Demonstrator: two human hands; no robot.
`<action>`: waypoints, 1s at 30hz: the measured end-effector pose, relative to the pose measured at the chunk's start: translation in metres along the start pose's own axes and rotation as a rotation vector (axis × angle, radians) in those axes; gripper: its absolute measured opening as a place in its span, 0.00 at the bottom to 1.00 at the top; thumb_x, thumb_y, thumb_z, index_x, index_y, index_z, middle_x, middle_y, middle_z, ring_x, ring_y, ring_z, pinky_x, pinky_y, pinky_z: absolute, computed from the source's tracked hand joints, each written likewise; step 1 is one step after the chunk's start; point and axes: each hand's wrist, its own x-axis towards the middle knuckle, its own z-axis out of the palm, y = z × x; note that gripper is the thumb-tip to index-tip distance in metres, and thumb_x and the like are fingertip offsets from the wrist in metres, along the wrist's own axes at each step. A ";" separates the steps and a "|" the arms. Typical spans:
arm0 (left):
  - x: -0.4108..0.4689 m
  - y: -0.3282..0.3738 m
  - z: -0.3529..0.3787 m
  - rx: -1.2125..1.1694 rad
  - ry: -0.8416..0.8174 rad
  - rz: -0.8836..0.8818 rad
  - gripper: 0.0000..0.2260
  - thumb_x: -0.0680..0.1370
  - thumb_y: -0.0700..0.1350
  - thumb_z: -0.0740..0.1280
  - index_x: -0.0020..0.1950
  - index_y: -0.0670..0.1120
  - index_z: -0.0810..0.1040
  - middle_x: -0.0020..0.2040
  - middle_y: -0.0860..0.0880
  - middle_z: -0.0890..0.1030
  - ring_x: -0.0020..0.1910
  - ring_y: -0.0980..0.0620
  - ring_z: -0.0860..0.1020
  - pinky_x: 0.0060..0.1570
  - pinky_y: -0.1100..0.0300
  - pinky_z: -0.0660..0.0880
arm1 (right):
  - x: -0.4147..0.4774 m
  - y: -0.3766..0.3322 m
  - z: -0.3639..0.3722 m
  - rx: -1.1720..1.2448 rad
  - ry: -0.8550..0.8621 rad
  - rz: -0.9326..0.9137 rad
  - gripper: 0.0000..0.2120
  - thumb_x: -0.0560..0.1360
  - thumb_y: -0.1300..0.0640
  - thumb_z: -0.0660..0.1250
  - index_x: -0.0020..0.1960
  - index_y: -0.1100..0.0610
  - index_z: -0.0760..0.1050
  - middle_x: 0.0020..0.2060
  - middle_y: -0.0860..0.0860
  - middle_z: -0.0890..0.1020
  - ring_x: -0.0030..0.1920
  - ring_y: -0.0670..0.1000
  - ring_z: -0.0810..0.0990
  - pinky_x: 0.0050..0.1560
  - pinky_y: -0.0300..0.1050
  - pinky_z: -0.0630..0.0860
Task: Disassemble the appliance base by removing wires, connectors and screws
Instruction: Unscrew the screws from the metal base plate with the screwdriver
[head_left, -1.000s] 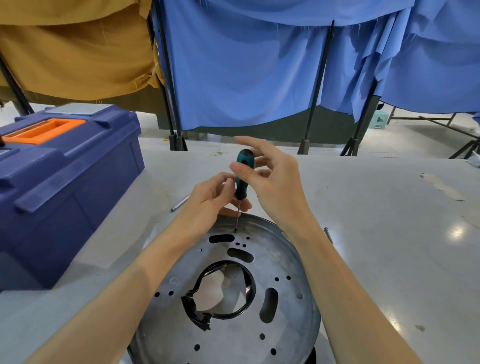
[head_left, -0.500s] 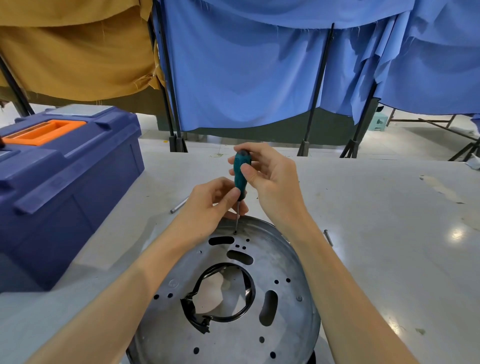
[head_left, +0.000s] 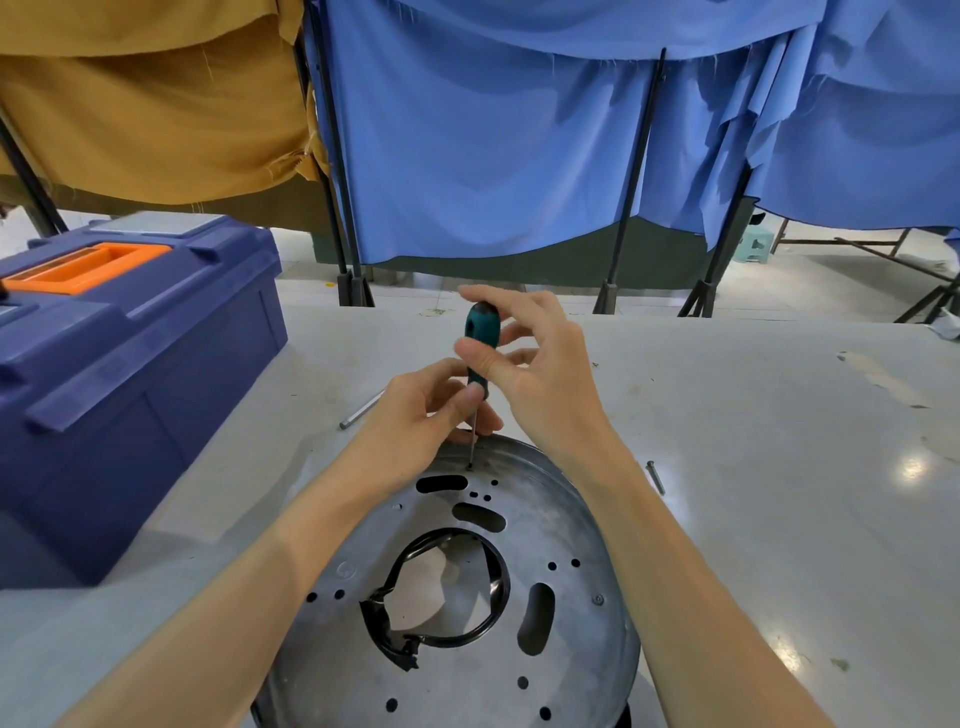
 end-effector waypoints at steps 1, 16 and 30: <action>-0.001 0.000 0.001 -0.017 -0.007 0.001 0.09 0.82 0.42 0.59 0.57 0.49 0.77 0.43 0.45 0.85 0.45 0.47 0.84 0.47 0.55 0.81 | 0.001 0.001 -0.001 -0.001 0.015 0.001 0.19 0.74 0.60 0.71 0.63 0.50 0.77 0.50 0.46 0.76 0.47 0.41 0.77 0.48 0.36 0.78; 0.001 -0.002 0.000 -0.009 0.003 -0.019 0.09 0.82 0.42 0.58 0.53 0.45 0.78 0.40 0.46 0.85 0.43 0.48 0.84 0.46 0.56 0.81 | 0.000 -0.003 -0.005 0.149 0.004 0.029 0.14 0.77 0.68 0.65 0.59 0.55 0.76 0.49 0.52 0.83 0.52 0.50 0.82 0.57 0.51 0.79; 0.001 -0.002 -0.001 0.038 0.037 0.000 0.10 0.77 0.44 0.69 0.55 0.43 0.75 0.38 0.46 0.84 0.42 0.49 0.84 0.45 0.57 0.81 | -0.001 -0.001 -0.001 0.024 0.028 0.018 0.16 0.72 0.57 0.74 0.59 0.49 0.78 0.53 0.49 0.76 0.50 0.44 0.77 0.50 0.34 0.77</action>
